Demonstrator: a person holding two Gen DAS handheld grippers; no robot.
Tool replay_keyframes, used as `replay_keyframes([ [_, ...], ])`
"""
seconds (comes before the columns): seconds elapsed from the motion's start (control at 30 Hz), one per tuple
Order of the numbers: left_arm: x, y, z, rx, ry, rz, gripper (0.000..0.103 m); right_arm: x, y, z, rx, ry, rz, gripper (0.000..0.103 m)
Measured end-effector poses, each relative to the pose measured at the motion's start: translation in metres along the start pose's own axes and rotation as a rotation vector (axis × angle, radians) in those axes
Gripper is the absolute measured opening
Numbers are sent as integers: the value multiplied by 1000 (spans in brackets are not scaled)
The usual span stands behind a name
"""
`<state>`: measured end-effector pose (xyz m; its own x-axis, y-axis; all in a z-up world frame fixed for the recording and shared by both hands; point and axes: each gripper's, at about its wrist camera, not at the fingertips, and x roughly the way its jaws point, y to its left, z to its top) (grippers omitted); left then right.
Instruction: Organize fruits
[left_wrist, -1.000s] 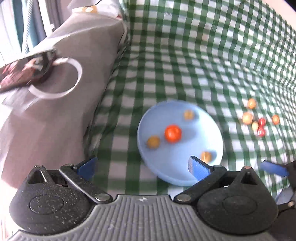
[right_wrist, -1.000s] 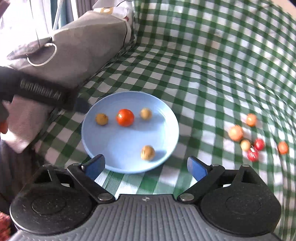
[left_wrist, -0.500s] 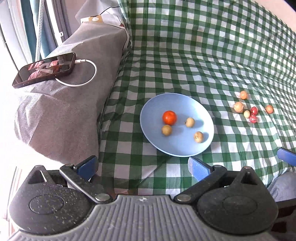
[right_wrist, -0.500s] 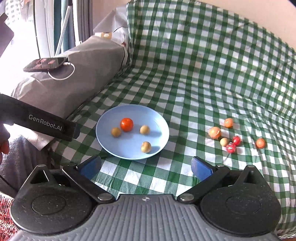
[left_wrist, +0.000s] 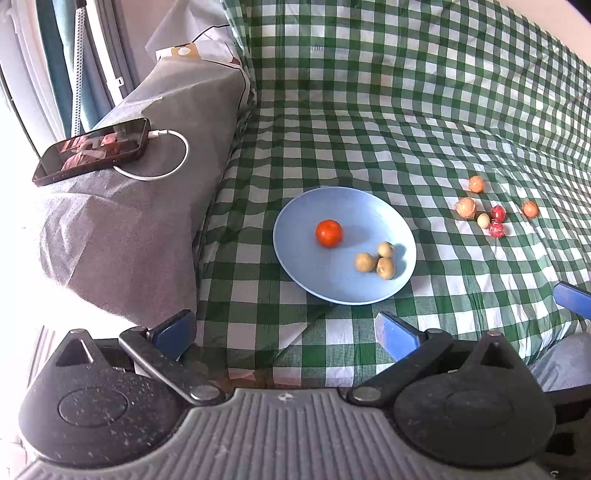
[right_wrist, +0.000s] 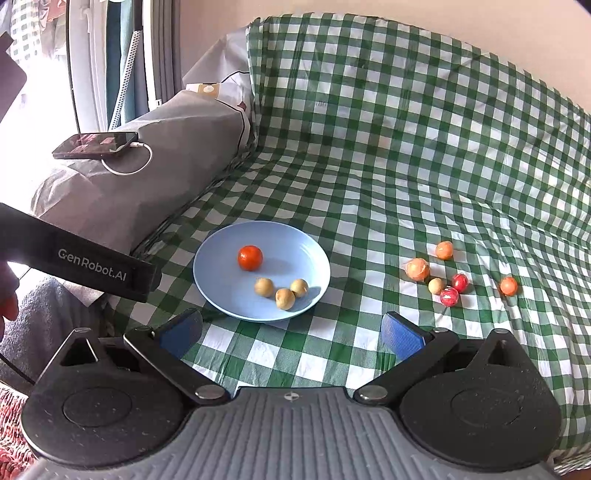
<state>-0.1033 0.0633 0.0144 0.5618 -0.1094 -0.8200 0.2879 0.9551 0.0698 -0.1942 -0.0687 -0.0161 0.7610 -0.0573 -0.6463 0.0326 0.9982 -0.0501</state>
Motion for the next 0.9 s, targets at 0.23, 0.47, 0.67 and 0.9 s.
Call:
replay_keyframes([
  [0.23, 1, -2, 2, 6, 5, 6, 103, 0, 1, -1, -2, 4, 6, 102],
  [0.47, 3, -6, 4, 24, 16, 13, 103, 5, -4, 1, 13, 9, 13, 102],
  [0.67, 7, -13, 6, 50, 33, 21, 103, 9, -14, 0, 57, 9, 18, 102],
  [0.9, 15, -25, 12, 75, 53, 35, 103, 17, -33, -4, 142, 10, 8, 102],
])
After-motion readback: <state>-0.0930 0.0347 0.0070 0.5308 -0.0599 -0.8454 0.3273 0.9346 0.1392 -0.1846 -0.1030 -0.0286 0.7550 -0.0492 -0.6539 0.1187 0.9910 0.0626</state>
